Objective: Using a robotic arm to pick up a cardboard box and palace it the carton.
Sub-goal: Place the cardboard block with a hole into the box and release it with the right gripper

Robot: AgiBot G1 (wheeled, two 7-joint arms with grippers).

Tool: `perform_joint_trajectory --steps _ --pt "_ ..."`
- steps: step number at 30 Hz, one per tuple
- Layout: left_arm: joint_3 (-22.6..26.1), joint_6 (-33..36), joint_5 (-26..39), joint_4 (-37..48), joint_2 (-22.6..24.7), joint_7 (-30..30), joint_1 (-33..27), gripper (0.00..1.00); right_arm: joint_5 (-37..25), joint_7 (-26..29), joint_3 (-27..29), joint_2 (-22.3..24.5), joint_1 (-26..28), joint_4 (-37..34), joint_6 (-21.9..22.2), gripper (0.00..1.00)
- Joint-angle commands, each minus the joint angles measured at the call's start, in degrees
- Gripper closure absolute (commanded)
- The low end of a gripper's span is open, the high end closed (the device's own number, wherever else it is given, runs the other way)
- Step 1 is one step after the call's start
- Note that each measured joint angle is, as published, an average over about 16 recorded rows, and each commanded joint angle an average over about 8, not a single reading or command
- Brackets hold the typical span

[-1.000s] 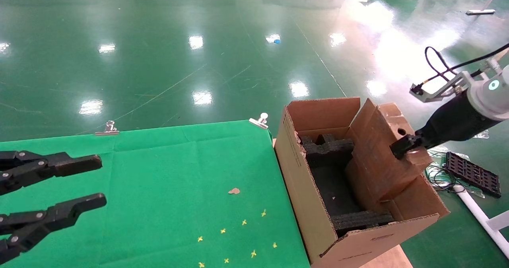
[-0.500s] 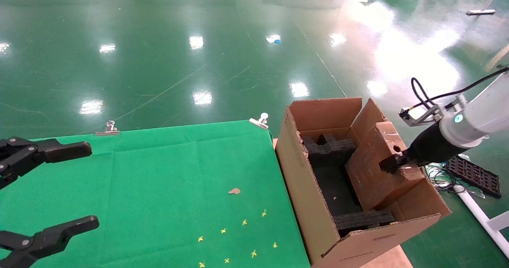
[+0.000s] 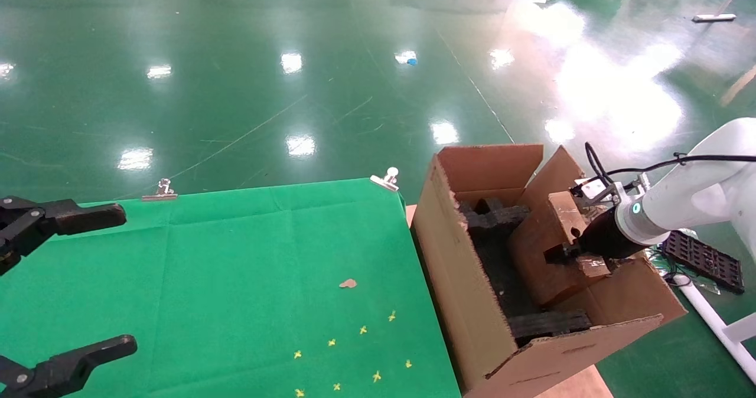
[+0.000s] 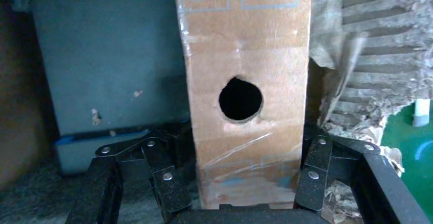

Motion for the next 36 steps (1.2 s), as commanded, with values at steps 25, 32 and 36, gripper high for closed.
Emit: perform_joint_trajectory --steps 25,32,36 --pt "0.1 0.0 -0.1 0.0 0.0 0.0 0.0 0.00 2.1 -2.4 1.5 0.2 -2.0 0.3 1.0 0.00" --pt "0.1 0.0 -0.1 0.0 0.0 0.1 0.0 0.00 2.0 -2.8 1.4 0.3 -0.6 0.1 0.5 0.00" --pt "0.1 -0.1 -0.1 0.0 0.0 0.1 0.0 0.00 2.0 -3.0 1.4 0.4 0.6 0.0 -0.2 0.00"
